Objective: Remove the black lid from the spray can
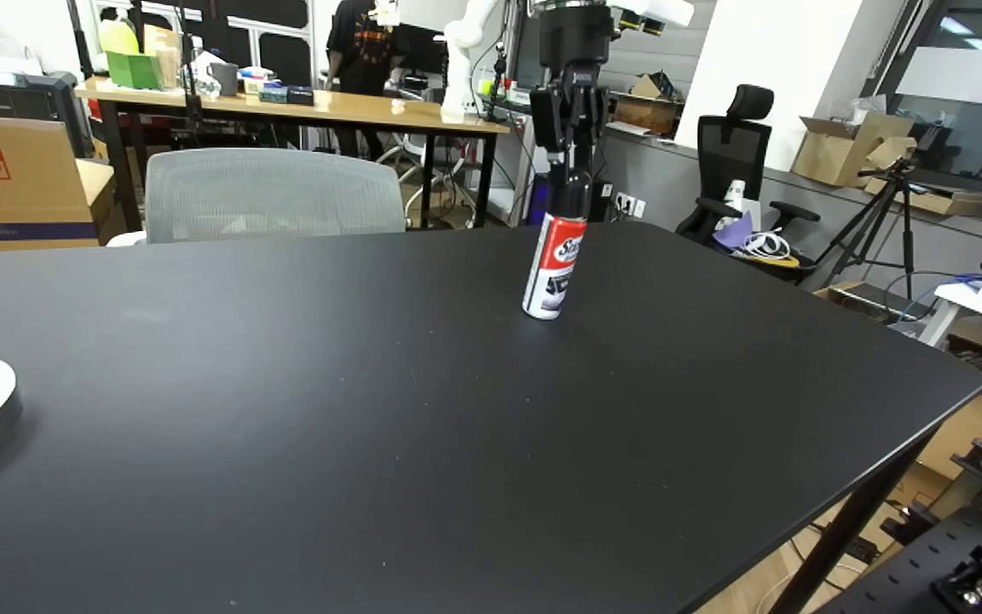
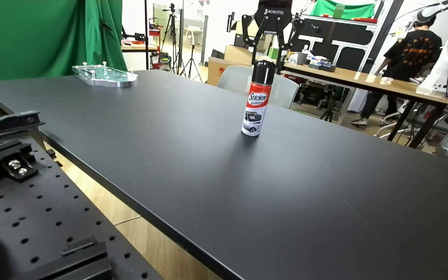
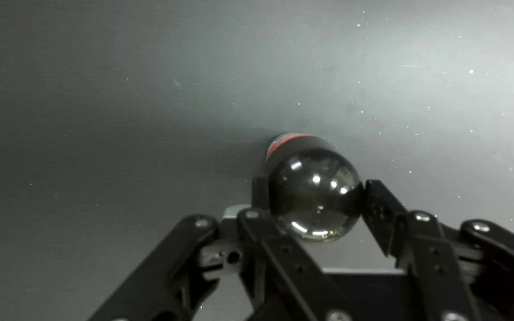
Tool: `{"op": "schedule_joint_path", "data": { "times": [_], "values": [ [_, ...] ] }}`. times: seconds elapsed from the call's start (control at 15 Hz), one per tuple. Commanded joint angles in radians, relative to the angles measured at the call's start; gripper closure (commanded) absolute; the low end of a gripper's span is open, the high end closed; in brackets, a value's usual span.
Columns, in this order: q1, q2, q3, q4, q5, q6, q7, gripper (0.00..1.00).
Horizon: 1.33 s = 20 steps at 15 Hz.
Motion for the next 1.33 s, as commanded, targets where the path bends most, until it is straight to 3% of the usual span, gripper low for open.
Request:
{"op": "schedule_joint_path", "data": {
  "times": [0.0, 0.67, 1.27],
  "values": [
    [0.002, -0.062, 0.002, -0.029, 0.005, 0.022, 0.009, 0.69],
    [0.04, -0.118, 0.031, -0.076, -0.014, 0.074, 0.006, 0.69],
    [0.116, 0.013, 0.033, -0.098, -0.135, 0.194, 0.099, 0.69]
  ]
}}
